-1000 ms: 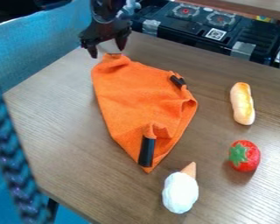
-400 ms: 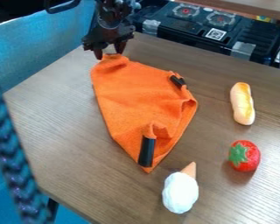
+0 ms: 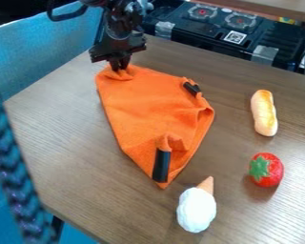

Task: Fold the cloth from top left to bottom right

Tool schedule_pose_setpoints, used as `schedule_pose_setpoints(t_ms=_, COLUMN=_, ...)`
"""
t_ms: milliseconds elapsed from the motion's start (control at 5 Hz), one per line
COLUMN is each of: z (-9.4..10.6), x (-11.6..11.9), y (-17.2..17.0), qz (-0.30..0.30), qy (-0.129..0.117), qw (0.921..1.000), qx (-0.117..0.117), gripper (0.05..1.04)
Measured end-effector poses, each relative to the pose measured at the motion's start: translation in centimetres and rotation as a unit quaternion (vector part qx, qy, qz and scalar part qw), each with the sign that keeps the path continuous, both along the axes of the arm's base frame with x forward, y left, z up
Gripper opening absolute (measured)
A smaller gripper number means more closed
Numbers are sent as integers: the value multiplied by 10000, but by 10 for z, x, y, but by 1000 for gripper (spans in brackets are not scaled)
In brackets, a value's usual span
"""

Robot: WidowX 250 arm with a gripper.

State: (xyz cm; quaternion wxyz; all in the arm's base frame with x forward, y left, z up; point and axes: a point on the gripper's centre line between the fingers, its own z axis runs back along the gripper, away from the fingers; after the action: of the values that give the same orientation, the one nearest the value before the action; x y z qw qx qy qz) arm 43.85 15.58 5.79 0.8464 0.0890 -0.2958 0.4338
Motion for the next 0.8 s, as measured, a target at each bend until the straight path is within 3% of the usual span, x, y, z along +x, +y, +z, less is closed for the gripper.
schedule_pose_setpoints(t_ms=200, z=9, x=0, y=-5, qz=-58, qy=-78, qw=9999, qx=-123, gripper=62)
schedule_pose_setpoints(t_ms=400, z=36, x=-3, y=-11, qz=-178, qy=-385, qw=9989, qx=-201, gripper=51)
schedule_pose_setpoints(t_ms=600, z=60, x=-16, y=-18, qz=-350, qy=-725, qw=9967, qx=-137, gripper=51)
schedule_pose_setpoints(t_ms=800, z=75, x=-35, y=-40, qz=-709, qy=-878, qw=9935, qx=-139, gripper=51)
